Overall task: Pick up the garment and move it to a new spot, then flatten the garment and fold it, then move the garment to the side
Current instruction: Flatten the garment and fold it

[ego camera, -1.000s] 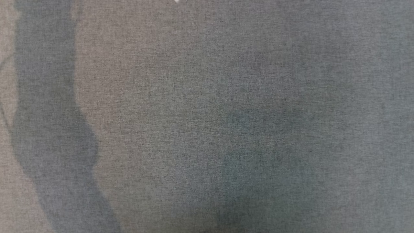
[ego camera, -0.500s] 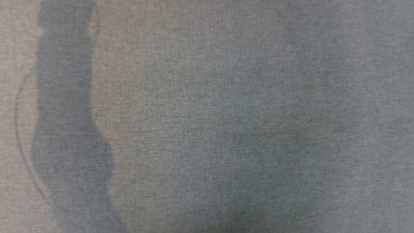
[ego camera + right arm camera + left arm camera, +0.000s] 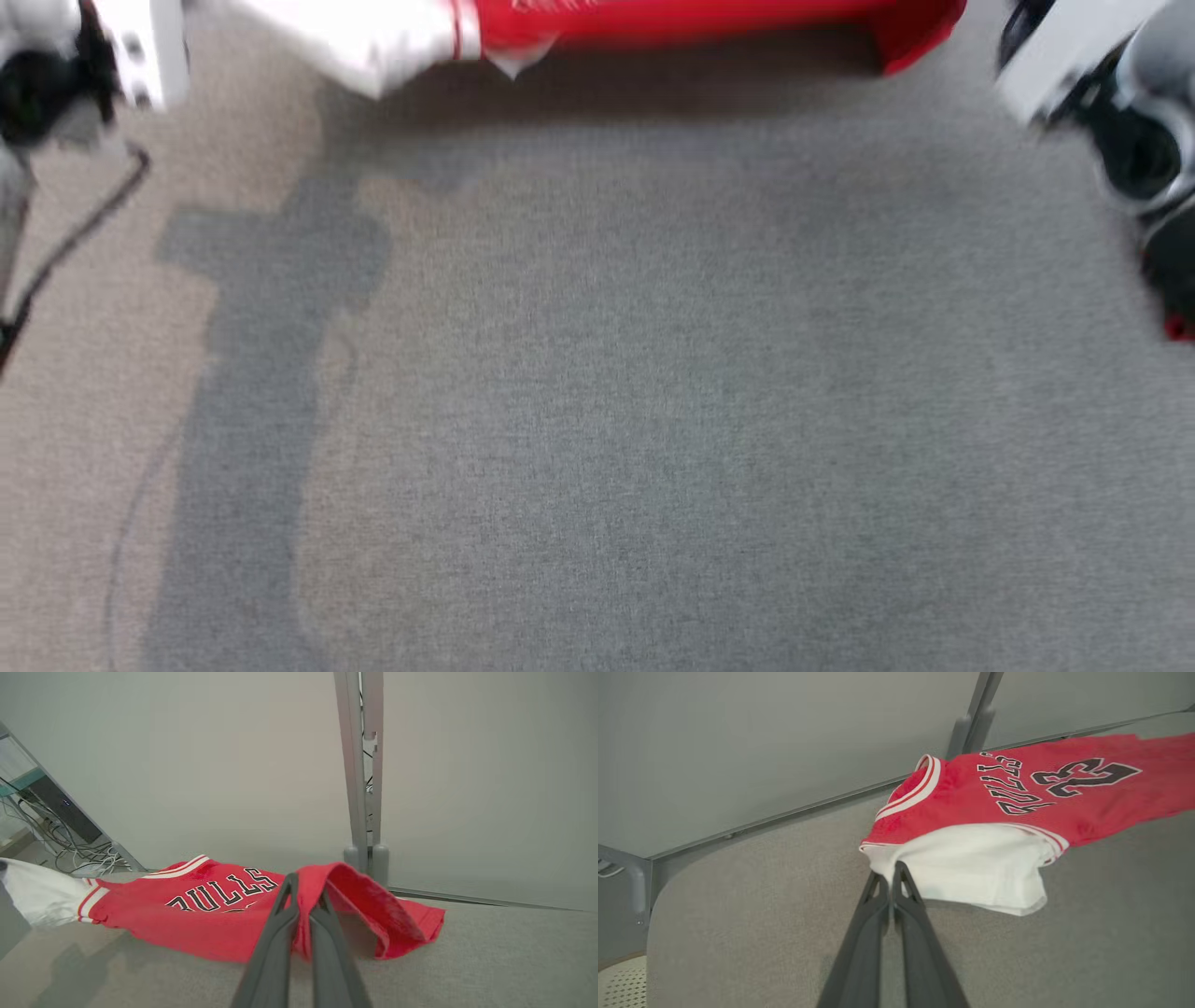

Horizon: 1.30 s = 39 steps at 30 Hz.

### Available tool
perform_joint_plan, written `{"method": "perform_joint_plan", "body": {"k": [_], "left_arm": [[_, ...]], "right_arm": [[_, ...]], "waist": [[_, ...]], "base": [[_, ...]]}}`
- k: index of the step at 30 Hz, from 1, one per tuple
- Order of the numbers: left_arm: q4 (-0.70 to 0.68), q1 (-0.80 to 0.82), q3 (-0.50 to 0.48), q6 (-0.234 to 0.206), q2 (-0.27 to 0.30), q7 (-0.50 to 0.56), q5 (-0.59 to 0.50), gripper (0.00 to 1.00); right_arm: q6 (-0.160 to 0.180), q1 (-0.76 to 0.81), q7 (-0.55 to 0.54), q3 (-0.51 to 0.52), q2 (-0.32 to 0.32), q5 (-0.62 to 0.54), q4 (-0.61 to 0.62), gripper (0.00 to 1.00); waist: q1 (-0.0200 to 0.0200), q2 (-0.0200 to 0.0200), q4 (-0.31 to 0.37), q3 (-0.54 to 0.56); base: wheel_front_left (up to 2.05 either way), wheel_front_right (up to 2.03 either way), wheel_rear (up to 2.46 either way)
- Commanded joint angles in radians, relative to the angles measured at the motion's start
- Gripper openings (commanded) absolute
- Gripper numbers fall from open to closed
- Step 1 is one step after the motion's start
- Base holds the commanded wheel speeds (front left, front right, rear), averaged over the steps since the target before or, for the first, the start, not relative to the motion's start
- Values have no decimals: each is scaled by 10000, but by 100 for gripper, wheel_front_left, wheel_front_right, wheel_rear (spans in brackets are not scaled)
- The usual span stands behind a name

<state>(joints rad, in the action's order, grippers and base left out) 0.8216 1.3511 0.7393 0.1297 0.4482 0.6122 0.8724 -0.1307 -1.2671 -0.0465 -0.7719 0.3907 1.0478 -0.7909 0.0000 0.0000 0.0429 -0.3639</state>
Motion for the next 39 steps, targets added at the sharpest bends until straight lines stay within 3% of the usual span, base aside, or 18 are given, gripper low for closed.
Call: {"method": "perform_joint_plan", "body": {"k": [1,9,14,19,26,32,39], "left_arm": [[-212,-511,78,11,193,344,343,0],[-1900,-3376,235,-5,1141,2635,2398,0],[-2991,-4629,235,-352,1566,3409,3120,0],[-5064,-6346,204,-1012,2452,4366,4177,0],[-7608,-8237,100,-1988,3352,5184,5570,0],[-9486,-9299,244,-2707,4115,5533,5994,0],[-10391,-9548,104,-3093,4469,5481,6086,0]], "right_arm": [[-1,471,-279,-275,126,271,201,0],[-1,2542,-2275,-2165,973,1797,1872,0],[-1,3295,-2851,-2715,1562,2338,2405,0],[-1,4294,-3755,-3185,2514,3196,3155,0],[-1,5610,-3955,-3444,3578,3805,4261,0],[-1,6473,-4001,-3608,4467,3817,5083,0],[-1,6707,-4166,-3385,4971,3861,5667,0]], "waist": [[0,0,57,779],[0,0,161,2154],[0,0,170,2710],[0,0,215,3277],[0,0,58,3675],[0,0,-28,3716],[0,0,71,3453]], "base": [[0,0,0],[0,0,0],[0,0,0],[0,0,0],[0,0,0],[0,0,0],[0,0,0]]}}
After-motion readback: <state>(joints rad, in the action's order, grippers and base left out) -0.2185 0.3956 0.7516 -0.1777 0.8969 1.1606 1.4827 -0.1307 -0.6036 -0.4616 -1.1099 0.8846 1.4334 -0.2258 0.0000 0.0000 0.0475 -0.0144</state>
